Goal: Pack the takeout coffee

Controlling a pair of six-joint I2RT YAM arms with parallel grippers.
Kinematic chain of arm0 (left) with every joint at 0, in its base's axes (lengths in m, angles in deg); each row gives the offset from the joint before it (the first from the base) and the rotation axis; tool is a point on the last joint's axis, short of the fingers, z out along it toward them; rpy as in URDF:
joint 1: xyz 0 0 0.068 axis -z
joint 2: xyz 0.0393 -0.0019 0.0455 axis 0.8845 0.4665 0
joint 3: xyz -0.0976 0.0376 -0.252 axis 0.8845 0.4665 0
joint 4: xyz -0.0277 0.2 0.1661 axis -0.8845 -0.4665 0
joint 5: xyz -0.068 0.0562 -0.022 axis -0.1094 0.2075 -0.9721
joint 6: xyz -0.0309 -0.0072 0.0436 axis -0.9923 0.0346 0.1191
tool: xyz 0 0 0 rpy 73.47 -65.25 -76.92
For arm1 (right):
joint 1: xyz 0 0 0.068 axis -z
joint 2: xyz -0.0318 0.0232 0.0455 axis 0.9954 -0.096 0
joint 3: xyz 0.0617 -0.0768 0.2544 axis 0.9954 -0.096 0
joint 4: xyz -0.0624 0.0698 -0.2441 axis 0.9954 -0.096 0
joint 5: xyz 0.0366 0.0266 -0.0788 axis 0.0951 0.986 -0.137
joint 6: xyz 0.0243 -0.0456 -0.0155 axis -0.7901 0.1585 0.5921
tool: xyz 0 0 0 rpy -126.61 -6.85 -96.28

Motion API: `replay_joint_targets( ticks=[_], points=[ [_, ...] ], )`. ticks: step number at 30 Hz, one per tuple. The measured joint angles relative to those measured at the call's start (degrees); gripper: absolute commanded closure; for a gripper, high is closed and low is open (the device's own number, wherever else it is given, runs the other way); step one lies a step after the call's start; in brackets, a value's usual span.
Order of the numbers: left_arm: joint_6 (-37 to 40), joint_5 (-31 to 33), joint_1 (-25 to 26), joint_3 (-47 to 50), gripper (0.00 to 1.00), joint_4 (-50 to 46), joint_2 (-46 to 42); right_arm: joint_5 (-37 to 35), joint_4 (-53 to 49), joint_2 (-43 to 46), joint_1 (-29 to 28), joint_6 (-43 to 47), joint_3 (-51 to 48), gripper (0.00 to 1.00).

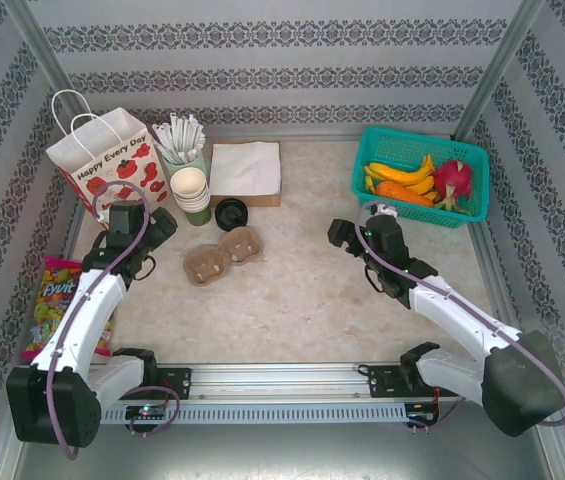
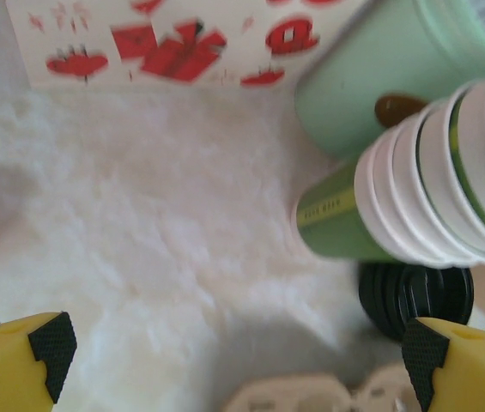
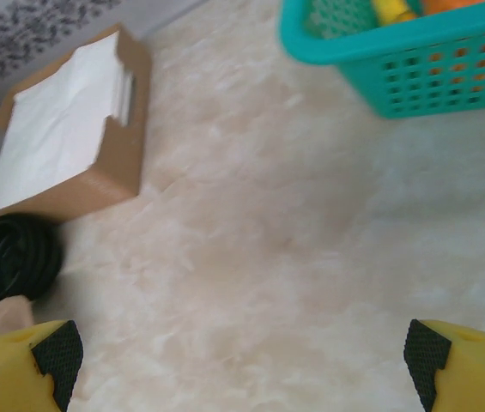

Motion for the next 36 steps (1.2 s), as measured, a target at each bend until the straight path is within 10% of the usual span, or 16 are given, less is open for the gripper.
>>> replay_joint_targets(
  ticks=[23,36],
  points=[
    [10.08,-7.17,0.11,-36.76,0.28,-19.93,29.92,2.01,-4.02,-13.57,-7.54,0.28,17.38,0.02],
    [15.06,-5.49,1.44,-48.98,0.66,-24.26,41.44,1.95,-5.05,-14.71,-7.8,0.26,18.34,0.02]
  ],
)
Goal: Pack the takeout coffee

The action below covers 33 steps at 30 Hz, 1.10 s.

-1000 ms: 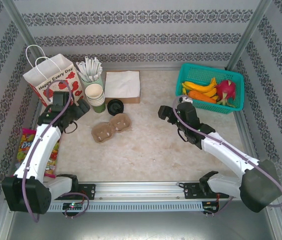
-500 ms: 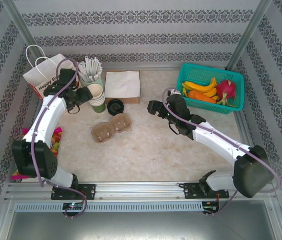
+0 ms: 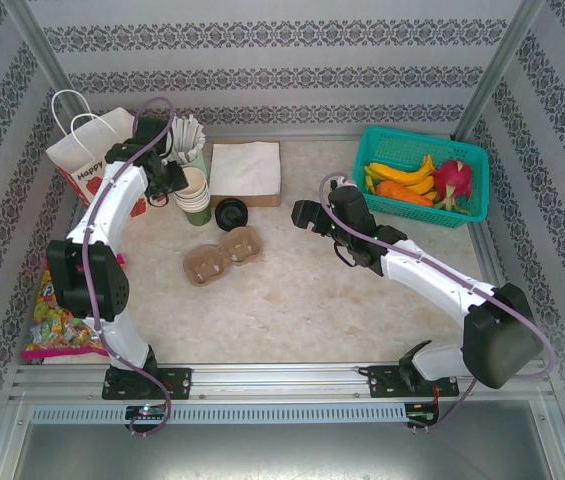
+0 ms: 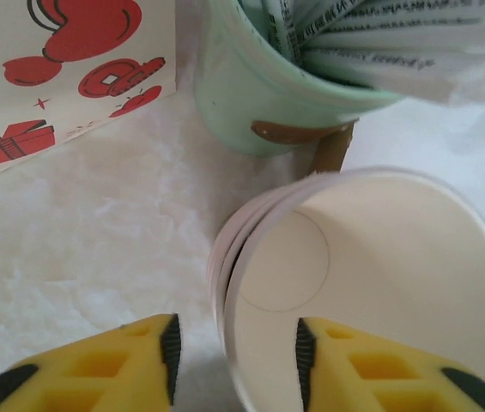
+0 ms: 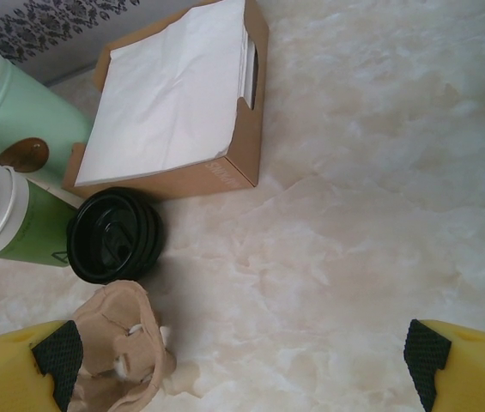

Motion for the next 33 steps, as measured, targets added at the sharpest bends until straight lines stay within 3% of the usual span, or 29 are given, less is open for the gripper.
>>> replay_joint_targets(
  ticks=[10,13,16,18,24,33],
  points=[
    [2.14,0.33,0.02,-3.41,0.92,-2.19,3.78,-0.44,-0.79,0.0,0.0,0.0,0.59,0.02],
    [2.32,0.33,0.09,-3.8,0.93,-2.38,3.91,-0.66,-1.09,0.0,0.0,0.0,0.59,0.02],
    [2.4,0.35,0.11,-3.93,0.77,-2.71,3.91,-1.09,-1.16,0.04,0.0,0.02,0.57,0.02],
    [2.67,0.52,0.11,-4.07,0.77,-3.08,3.91,-1.38,-1.2,0.04,0.0,0.02,0.59,0.02],
    [2.99,0.59,0.11,-4.85,0.96,-3.65,3.91,-1.66,-1.38,0.07,0.0,0.02,0.59,0.02],
    [2.99,0.55,0.11,-4.9,1.0,-3.67,3.91,-2.25,-2.45,1.2,0.0,0.02,0.59,0.02]
  ],
)
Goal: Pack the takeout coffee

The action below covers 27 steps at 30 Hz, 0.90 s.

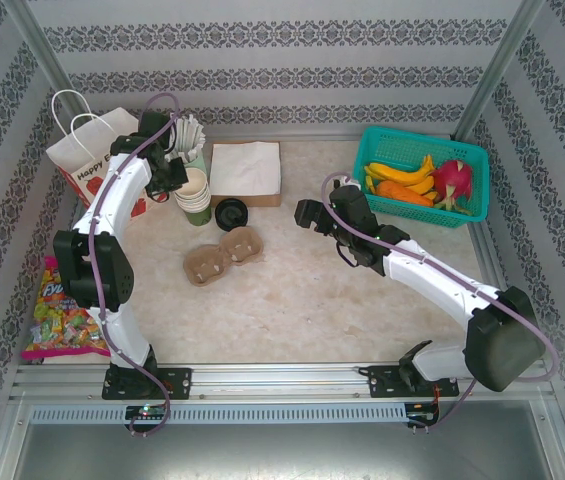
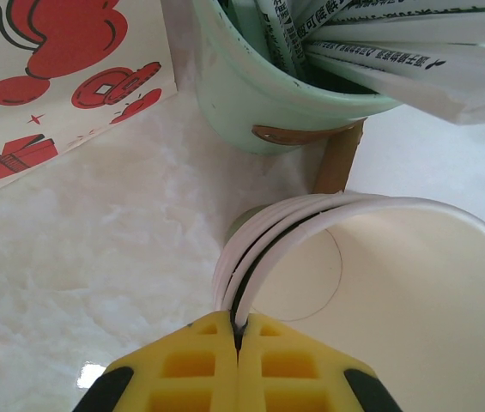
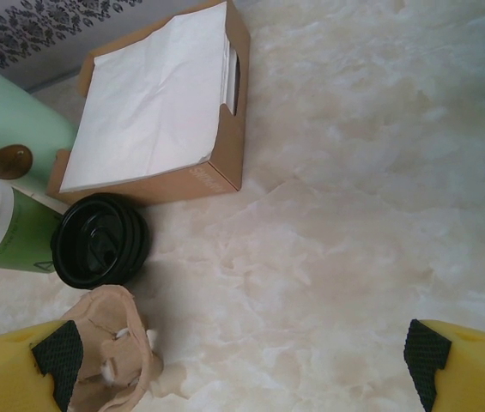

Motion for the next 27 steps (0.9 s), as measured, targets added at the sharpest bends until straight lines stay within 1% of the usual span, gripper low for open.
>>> replay_joint_targets(
  ticks=[13,20,24,27],
  points=[
    [0.15,-2.69,-0.04,-1.18,1.0,0.02,-0.52,-0.98,-1.25,1.14,0.0,0.85,0.0,0.02],
    [0.39,-2.56,-0.04,-1.51,1.0,-0.24,-2.32,-0.98,-1.88,1.14,0.0,1.36,0.07,0.02],
    [0.92,-1.81,-0.07,-4.07,1.0,-1.46,-2.67,-1.29,-2.62,1.18,0.0,2.08,0.59,0.02],
    [1.07,-0.96,-0.07,-6.27,1.0,-3.3,-3.06,-2.95,-3.19,1.7,0.0,2.67,1.16,0.02]
  ],
)
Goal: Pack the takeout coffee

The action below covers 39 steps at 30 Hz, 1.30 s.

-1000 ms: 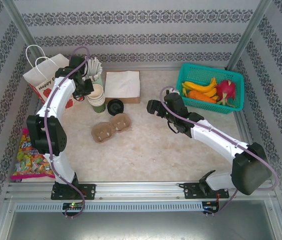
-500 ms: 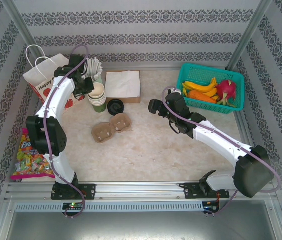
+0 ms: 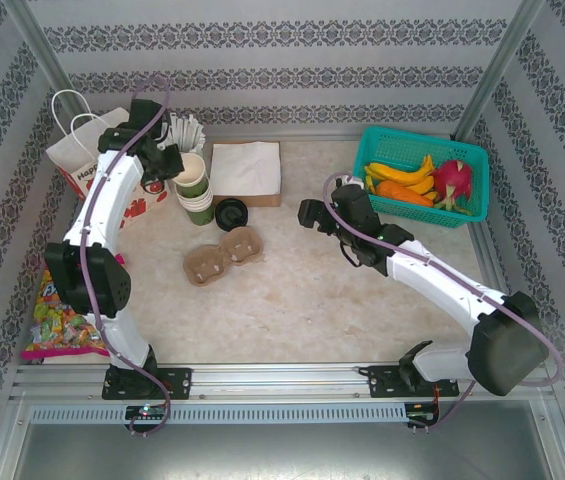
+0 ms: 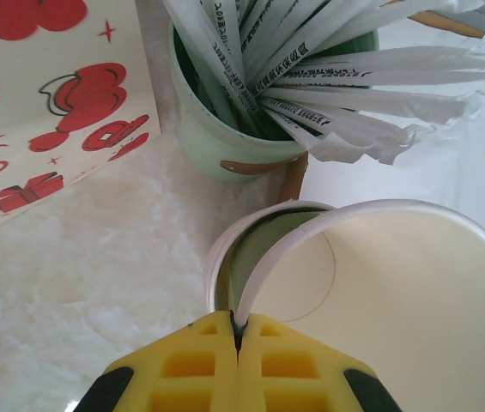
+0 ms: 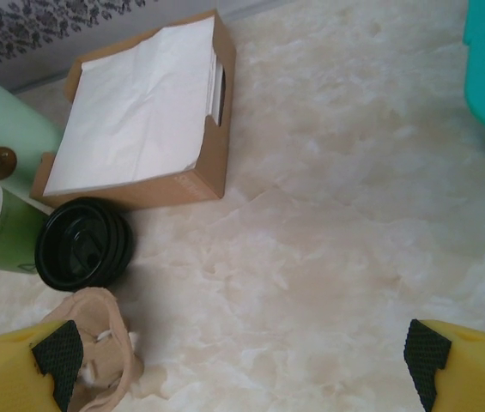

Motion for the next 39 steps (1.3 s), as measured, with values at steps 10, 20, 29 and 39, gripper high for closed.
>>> replay_joint_targets(
  ticks=[10,20,29,39],
  points=[
    [1.25,-0.35,1.11,-1.29,1.0,-4.42,-8.94,7.93,1.09,6.95,0.39,17.05,-0.7,0.02],
    [4.59,-2.56,12.22,-0.22,1.0,-6.49,-15.04,17.44,1.44,12.39,-0.72,30.47,-5.55,0.02],
    [6.19,-6.47,25.53,8.46,1.0,-1.14,-10.62,14.01,2.38,14.99,-0.74,29.73,-10.51,0.02],
    [5.86,-8.09,30.32,21.53,1.0,11.72,-8.79,7.58,2.67,20.96,-0.74,23.47,-15.96,0.02]
  ],
)
